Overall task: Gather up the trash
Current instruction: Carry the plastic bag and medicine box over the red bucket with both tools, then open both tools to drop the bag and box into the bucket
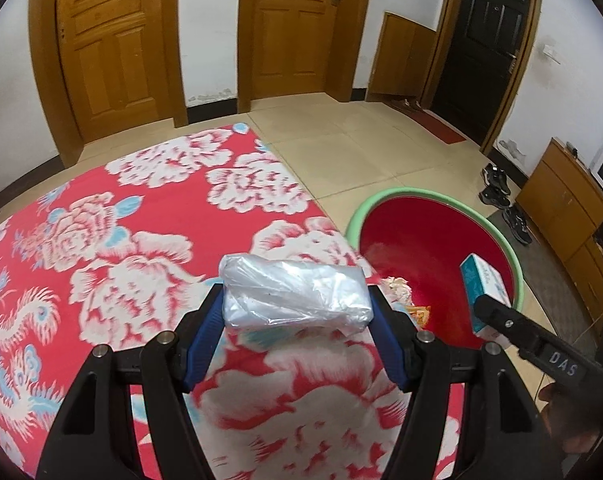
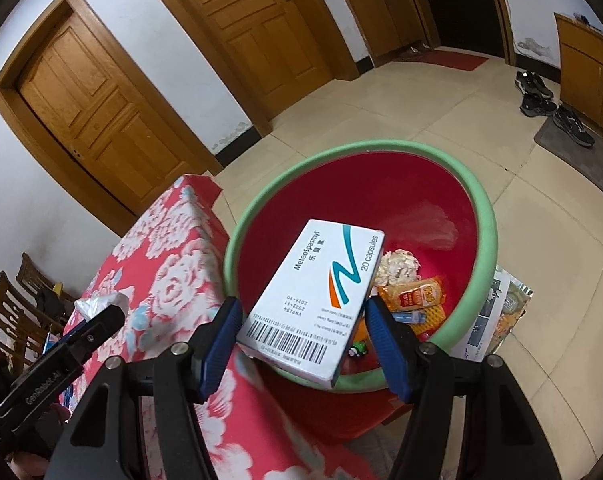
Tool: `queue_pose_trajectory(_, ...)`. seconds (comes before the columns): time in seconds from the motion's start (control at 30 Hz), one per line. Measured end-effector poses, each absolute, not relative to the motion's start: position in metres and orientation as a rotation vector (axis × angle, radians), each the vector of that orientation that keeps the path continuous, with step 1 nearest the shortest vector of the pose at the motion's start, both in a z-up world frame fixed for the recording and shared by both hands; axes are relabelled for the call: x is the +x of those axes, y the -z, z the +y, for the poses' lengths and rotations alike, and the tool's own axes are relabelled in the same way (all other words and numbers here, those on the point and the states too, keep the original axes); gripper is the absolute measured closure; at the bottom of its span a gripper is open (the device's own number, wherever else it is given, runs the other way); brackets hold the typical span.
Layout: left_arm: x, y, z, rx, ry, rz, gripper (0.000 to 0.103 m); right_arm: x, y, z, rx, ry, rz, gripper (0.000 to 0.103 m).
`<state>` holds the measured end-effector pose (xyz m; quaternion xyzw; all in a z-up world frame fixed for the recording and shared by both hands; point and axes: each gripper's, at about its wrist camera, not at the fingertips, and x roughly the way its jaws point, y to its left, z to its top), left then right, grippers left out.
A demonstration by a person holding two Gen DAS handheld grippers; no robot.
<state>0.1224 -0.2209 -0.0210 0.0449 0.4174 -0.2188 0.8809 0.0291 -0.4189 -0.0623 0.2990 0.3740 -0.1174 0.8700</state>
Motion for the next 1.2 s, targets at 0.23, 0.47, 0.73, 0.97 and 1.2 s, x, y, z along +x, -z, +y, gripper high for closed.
queue_pose_trajectory(0.23, 0.126, 0.027, -0.244, 0.115, 0.496, 0.882, 0.034, 0.030, 0.071, -0.431, 0.635, 0.263, 0.790, 0.036)
queue_pose_trajectory(0.47, 0.129, 0.034, -0.263, 0.135, 0.530, 0.890, 0.034, 0.027, 0.073, -0.445, 0.660, 0.283, 0.778, 0.036)
queue_pose_trajectory(0.73, 0.127, 0.040, -0.288, 0.161, 0.587, 0.880, 0.034, 0.014, 0.067, -0.456, 0.672, 0.311, 0.740, 0.035)
queue_pose_trajectory(0.97, 0.125, 0.045, -0.309, 0.169, 0.646, 0.895, 0.034, 0.003, 0.069, -0.470, 0.702, 0.346, 0.726, 0.034)
queue_pose_trajectory(1.2, 0.120, 0.045, -0.314, 0.168, 0.657, 0.876, 0.031, -0.005, 0.071, -0.480, 0.716, 0.374, 0.719, 0.033)
